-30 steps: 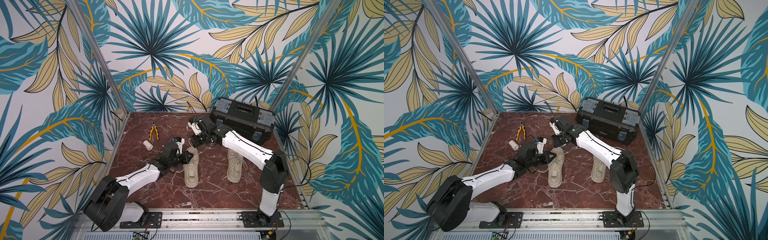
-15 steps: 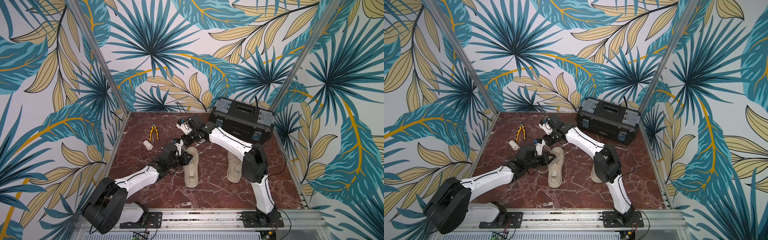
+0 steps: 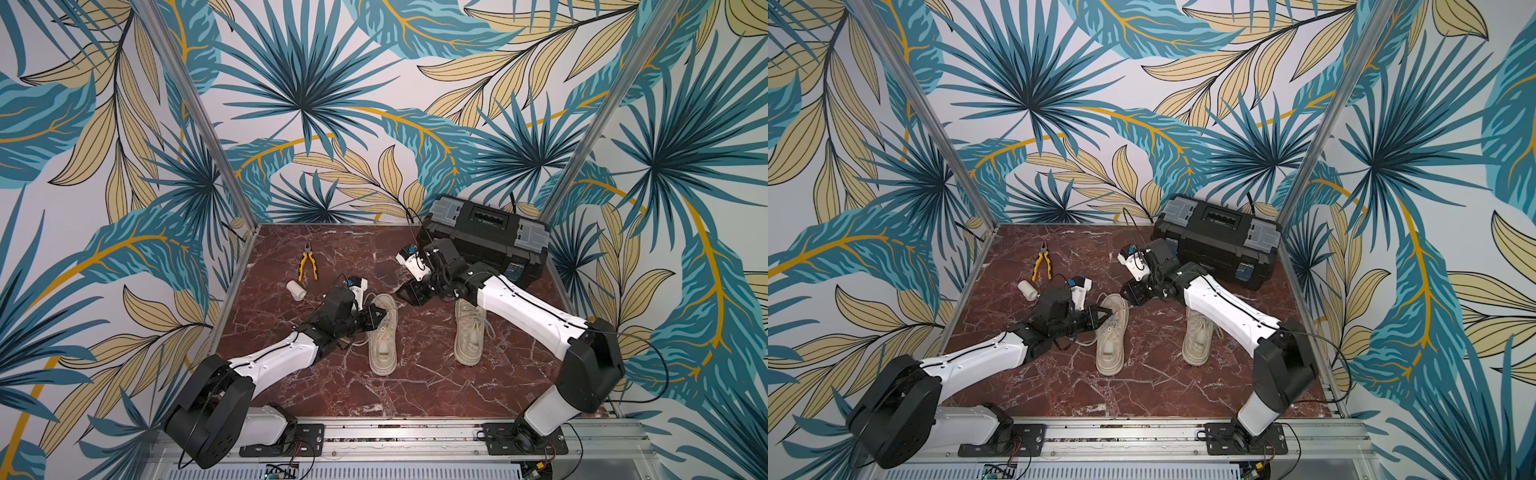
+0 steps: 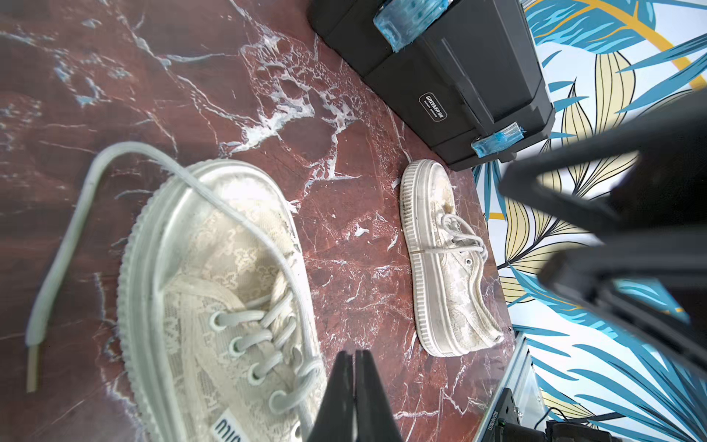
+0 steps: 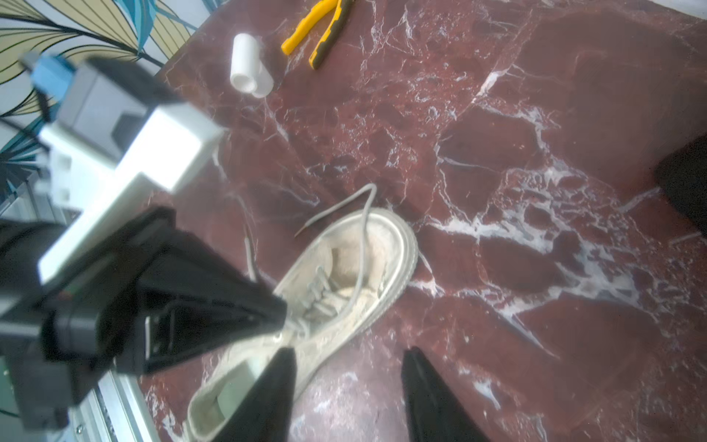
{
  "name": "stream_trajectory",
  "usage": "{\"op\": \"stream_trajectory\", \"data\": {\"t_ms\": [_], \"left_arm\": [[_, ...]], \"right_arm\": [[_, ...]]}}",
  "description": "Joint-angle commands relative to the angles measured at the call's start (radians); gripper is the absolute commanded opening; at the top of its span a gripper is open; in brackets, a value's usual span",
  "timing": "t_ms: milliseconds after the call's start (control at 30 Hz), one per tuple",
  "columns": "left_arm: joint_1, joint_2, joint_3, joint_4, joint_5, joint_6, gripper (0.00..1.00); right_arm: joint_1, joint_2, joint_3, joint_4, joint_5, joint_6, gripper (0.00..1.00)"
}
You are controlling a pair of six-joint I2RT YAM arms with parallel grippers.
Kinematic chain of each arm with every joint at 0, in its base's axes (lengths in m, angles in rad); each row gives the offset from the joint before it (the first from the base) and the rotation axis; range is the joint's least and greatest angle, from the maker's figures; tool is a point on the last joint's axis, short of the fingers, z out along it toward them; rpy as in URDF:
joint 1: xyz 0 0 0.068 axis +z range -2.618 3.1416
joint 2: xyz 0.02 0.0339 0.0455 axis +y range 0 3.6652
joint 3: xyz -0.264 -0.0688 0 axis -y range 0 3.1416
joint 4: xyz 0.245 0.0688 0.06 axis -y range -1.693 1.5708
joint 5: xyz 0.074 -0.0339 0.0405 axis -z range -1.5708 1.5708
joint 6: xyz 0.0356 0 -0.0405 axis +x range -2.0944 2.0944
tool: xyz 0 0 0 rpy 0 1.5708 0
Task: Tie the shoes
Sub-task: Wrap the shoelace around the shoelace.
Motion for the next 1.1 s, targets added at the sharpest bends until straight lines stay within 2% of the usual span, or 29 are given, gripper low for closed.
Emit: {"op": "stream_trajectory", "data": {"t_ms": [0,100,200,500,767,933,1067], "left_arm": [[-0.004,-0.013,0.028,-0.01,-0.01,0.025,0.04],[-0.004,-0.009,0.038,-0.016,-0.012,0.026,0.04],[-0.004,-0.002,0.048,-0.024,-0.013,0.029,0.04],[-0.004,0.012,0.06,-0.026,-0.009,0.027,0.04],[-0.003,0.019,0.068,-0.026,-0.002,0.025,0.04],[-0.003,0.022,0.065,-0.027,-0.008,0.017,0.04],[-0.004,0.023,0.063,-0.026,-0.011,0.01,0.05]], "right_arm": [[0.007,-0.051,-0.179,0.206,-0.11,0.071,0.49],[0.018,-0.076,-0.313,0.421,-0.179,0.17,0.48],[0.042,-0.057,-0.371,0.537,-0.192,0.225,0.48],[0.087,0.058,-0.338,0.604,-0.191,0.261,0.45],[0.103,0.099,-0.322,0.63,-0.17,0.283,0.44],[0.112,0.116,-0.325,0.667,-0.151,0.312,0.36],[0.119,0.119,-0.327,0.677,-0.136,0.323,0.23]]}}
